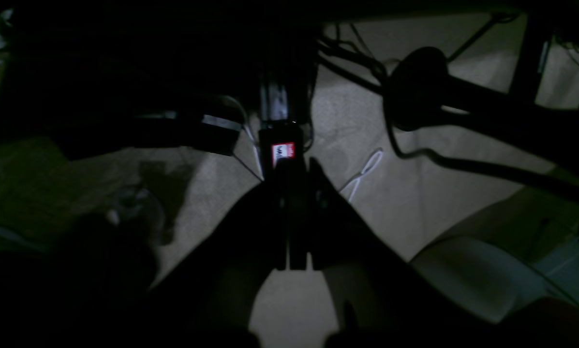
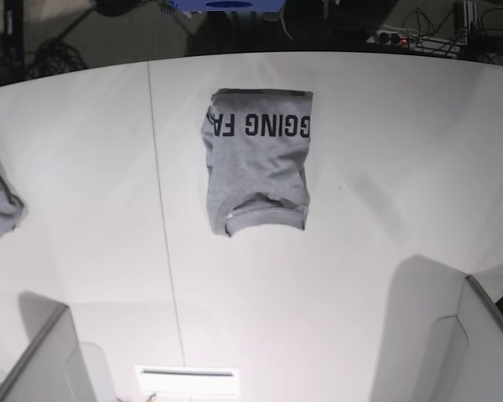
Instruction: Fold the T-shirt properly
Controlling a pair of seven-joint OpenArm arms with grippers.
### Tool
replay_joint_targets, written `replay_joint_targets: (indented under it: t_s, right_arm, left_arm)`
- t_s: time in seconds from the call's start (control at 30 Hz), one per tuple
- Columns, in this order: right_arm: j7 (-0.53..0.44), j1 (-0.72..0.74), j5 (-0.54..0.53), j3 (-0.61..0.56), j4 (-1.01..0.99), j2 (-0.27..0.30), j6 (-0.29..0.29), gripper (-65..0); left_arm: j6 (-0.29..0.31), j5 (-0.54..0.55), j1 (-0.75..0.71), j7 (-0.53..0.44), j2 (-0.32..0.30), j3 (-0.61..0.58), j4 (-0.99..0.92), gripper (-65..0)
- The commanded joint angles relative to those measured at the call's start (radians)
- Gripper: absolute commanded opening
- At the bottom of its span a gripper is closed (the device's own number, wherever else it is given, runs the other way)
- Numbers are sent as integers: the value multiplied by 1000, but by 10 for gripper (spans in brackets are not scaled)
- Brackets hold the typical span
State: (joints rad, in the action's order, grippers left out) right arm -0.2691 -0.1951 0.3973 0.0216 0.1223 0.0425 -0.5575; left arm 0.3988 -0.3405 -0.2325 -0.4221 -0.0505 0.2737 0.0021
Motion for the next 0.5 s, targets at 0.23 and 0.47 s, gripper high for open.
replay_joint_targets:
  t_s: [0.23,0.47]
  right_arm:
    - [-5,6,1,-1,-3,-13,-8,-650]
    - [-5,6,1,-1,-3,-11,-8,-650]
  left_arm:
    - [9,-1,22,-7,7,2,-2,-650]
    - [9,-1,77,-10,7,5,-2,-650]
